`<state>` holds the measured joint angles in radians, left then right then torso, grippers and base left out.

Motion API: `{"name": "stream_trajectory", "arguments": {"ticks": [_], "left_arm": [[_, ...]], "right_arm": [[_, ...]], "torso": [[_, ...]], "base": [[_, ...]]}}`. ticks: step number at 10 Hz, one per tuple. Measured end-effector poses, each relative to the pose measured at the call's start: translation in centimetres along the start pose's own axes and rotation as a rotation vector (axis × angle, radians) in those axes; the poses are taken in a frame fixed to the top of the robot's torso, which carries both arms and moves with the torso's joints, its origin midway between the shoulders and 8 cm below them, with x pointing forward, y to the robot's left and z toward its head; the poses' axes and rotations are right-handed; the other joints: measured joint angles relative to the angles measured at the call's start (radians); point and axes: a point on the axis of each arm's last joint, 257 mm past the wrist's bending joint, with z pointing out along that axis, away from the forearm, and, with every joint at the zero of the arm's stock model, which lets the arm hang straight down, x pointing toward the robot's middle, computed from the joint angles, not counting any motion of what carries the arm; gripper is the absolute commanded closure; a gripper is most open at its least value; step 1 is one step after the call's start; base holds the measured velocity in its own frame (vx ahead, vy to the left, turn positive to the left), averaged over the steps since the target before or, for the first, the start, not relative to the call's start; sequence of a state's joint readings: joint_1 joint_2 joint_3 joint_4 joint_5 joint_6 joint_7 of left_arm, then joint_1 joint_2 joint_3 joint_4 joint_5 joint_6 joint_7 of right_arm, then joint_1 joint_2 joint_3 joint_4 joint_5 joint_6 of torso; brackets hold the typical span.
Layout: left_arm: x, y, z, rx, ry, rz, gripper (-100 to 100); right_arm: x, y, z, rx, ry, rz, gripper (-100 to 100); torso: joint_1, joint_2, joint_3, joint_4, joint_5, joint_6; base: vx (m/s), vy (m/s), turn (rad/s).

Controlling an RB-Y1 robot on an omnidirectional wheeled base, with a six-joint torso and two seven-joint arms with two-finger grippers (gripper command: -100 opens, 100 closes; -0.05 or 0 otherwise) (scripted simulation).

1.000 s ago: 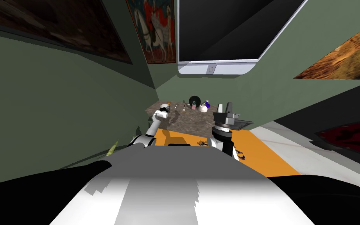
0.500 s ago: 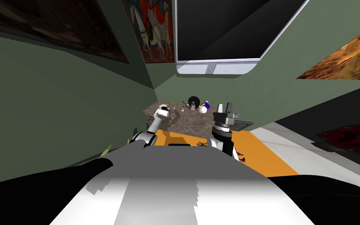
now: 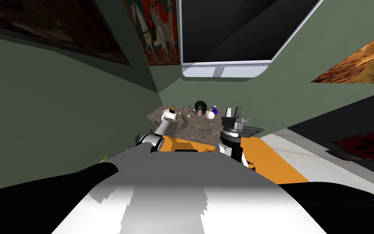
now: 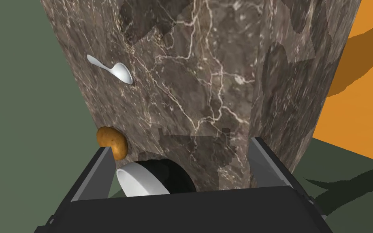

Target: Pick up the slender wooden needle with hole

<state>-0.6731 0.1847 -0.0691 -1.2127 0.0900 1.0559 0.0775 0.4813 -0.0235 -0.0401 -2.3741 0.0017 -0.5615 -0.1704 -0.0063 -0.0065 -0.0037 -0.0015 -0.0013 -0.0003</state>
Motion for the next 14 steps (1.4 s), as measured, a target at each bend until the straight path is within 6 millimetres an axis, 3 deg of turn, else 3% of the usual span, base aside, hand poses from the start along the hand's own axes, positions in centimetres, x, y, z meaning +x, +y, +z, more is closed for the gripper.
{"name": "stream_trajectory", "arguments": {"ticks": [6,14], "left_arm": [[1.4,3.9,0.3,-0.236,0.011,-0.006,-100],[4.0,9.6,-1.4,-0.522,0.036,-0.001,-100]], "right_arm": [[0.0,0.0,0.0,0.0,0.0,0.0,0],[0.0,0.0,0.0,0.0,0.0,0.0,0]], "torso": [[0.0,-0.001,-0.001,0.0,0.0,0.0],[0.001,0.002,0.001,0.0,0.0,0.0]], "base": [[0.093,-0.086,0.006],[0.078,-0.075,0.006]]}}
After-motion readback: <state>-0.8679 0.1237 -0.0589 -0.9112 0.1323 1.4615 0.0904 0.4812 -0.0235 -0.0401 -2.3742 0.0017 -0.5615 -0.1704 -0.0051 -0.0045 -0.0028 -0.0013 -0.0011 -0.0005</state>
